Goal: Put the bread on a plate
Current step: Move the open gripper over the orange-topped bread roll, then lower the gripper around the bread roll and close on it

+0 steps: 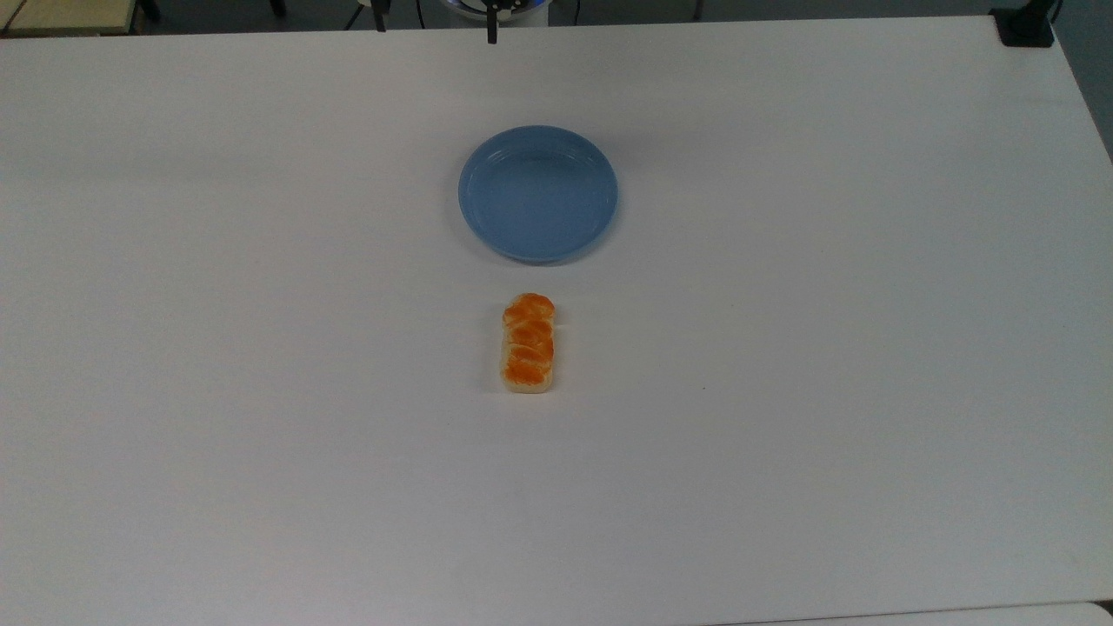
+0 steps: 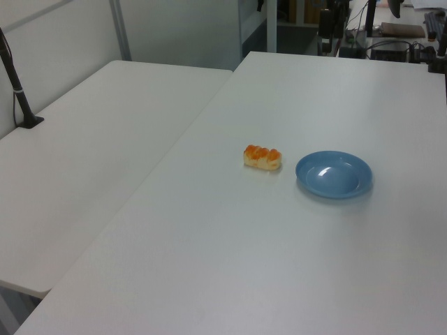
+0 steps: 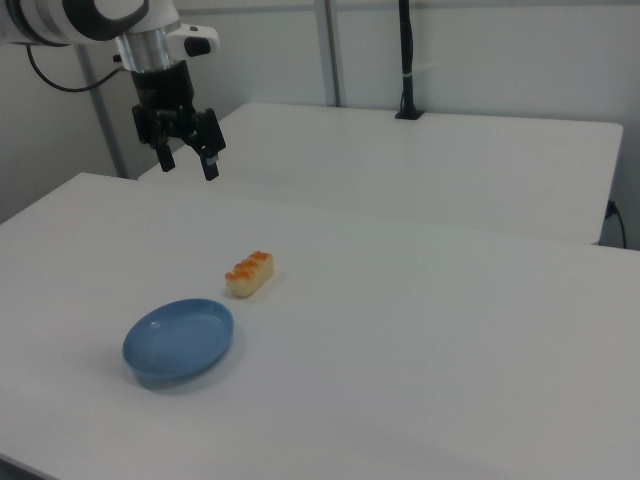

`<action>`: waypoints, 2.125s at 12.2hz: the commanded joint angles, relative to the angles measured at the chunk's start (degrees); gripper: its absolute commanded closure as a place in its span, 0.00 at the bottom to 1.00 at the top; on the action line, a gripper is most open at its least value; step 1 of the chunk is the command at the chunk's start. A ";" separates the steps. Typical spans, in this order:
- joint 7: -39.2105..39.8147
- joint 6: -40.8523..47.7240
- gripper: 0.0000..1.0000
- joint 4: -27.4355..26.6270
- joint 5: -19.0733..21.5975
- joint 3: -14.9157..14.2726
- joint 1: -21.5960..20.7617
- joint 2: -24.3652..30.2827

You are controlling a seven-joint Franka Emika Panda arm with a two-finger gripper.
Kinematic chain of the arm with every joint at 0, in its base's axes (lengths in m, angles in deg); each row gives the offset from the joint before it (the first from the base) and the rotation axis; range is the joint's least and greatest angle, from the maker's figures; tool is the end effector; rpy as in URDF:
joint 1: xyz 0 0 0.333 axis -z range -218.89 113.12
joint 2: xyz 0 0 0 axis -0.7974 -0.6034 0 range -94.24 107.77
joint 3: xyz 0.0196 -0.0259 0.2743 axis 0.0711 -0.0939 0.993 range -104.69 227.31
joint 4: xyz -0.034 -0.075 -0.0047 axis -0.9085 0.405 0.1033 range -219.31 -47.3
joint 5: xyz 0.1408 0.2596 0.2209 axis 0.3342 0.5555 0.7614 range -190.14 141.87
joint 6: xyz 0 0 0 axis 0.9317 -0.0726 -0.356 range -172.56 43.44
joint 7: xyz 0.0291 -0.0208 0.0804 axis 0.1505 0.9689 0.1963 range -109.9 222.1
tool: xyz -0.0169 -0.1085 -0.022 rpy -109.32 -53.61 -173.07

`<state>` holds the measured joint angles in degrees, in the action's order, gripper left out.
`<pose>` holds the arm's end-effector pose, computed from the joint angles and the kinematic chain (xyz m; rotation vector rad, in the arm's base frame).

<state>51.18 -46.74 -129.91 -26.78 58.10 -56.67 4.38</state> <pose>0.5402 0.0007 0.5828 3.0911 -0.1185 0.0089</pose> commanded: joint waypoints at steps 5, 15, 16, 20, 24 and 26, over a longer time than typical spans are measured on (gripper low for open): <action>0.70 -7.13 0.00 -0.93 1.42 0.05 -0.35 -3.14; -2.90 -20.58 0.00 -0.93 3.00 0.67 -1.92 -14.67; -2.90 -21.29 0.00 -0.93 3.09 0.58 -1.93 -14.76; -2.90 -22.26 0.00 -0.41 3.00 0.67 -2.02 -17.13; -2.99 -24.89 0.00 -0.14 2.91 0.67 -3.24 -20.81; -2.99 -27.78 0.00 -0.06 2.73 0.58 -4.48 -23.62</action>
<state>49.05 -71.15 -130.47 -24.24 59.17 -59.15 -16.26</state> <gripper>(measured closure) 0.000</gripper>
